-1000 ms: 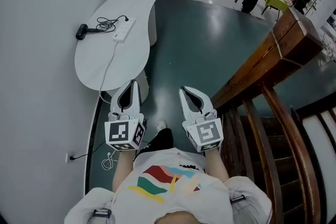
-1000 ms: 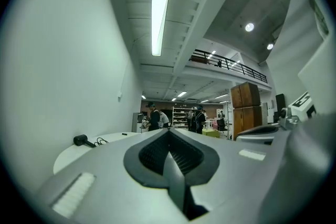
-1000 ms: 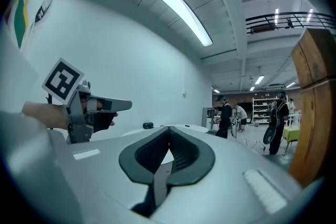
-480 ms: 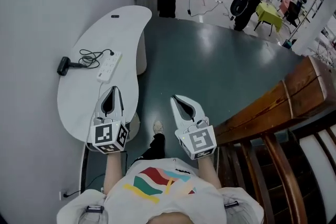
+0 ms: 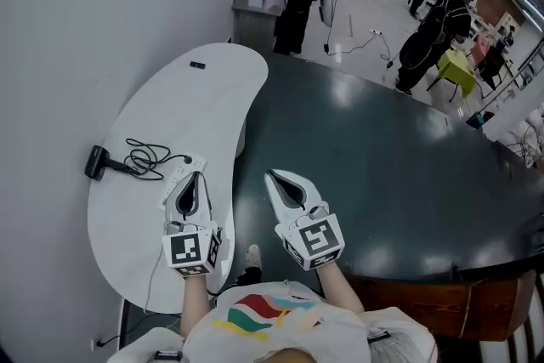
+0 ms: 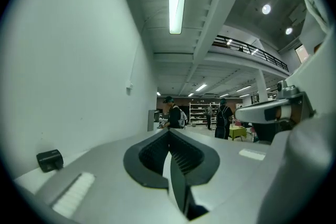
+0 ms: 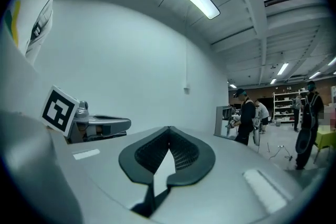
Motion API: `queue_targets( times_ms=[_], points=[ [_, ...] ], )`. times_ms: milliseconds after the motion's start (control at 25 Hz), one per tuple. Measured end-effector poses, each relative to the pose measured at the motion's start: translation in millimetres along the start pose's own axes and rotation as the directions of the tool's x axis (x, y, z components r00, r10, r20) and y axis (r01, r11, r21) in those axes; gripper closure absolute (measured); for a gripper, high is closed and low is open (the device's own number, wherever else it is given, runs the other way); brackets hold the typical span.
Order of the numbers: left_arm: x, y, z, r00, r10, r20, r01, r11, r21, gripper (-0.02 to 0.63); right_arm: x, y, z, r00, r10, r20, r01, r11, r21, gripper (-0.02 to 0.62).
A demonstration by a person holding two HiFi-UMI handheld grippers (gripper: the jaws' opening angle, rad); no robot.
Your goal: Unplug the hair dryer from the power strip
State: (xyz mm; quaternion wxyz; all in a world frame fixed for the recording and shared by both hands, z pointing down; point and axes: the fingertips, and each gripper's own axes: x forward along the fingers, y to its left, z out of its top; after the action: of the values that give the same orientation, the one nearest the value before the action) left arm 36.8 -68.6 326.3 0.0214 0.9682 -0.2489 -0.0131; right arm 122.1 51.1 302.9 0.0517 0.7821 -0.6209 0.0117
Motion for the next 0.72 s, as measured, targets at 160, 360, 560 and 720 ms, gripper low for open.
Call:
queue_targets(
  times_ms=[160,360,560,720],
  points=[
    [17,17,-1,0.999,0.051,-0.001,-0.051,0.998,-0.023,0.606,43,-5,0,0.999,0.043,0.001,-0.043,0.999,0.026,0.583],
    [19,37,9,0.983,0.183,0.001,-0.182,0.983,-0.028,0.606,81,-3,14,0.987,0.15,0.05,-0.153,0.986,0.064,0.583],
    [23,40,20,0.954,0.298,0.026,-0.298,0.954,0.015,0.606,102,-8,36,0.956,0.266,0.125,-0.278,0.957,0.084,0.583],
    [25,25,32,0.943,0.333,0.0,-0.332,0.941,0.071,0.606,105,-17,38,0.936,0.323,0.139,-0.334,0.94,0.067,0.583]
  ],
)
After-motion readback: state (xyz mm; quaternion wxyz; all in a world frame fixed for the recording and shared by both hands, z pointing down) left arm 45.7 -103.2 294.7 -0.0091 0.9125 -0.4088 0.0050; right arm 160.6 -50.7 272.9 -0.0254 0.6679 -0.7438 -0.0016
